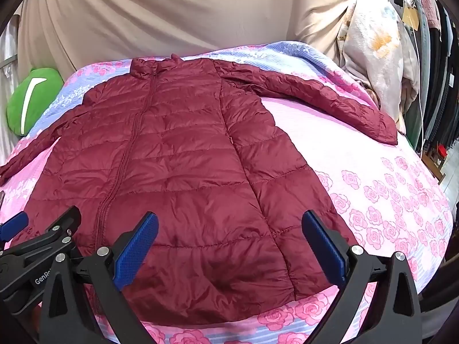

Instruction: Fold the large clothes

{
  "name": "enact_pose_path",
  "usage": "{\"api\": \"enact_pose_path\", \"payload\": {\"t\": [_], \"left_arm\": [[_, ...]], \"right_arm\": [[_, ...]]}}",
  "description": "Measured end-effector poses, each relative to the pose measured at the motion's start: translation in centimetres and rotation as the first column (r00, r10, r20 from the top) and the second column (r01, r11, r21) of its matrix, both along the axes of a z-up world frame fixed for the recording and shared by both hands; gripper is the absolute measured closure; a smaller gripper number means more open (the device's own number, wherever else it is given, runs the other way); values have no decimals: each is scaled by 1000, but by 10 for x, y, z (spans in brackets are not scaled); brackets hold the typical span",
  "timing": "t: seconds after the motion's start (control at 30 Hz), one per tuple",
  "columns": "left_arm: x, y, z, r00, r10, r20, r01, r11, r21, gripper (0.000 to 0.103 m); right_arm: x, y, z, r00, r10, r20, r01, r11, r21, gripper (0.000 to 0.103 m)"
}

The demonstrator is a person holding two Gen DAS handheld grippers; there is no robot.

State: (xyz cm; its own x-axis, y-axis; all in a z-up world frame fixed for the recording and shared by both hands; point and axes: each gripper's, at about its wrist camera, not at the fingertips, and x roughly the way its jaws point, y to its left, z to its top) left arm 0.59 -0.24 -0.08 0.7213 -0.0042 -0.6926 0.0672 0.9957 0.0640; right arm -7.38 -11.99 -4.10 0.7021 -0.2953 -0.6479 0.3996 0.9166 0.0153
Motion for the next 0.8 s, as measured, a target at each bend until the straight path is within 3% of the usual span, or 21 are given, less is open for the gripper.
{"api": "enact_pose_path", "payload": {"t": [0.43,0.8], "left_arm": [[1,6,-6,1000,3,-31,-4,999,-36,5],[2,5,-7,999,7,-41,-7,1000,-11,5]], "right_arm": [[2,-1,-1,1000,-1,-2,1,1000,-1,5],[4,0,-2,1000,1,0,-1,1000,0,5]]}}
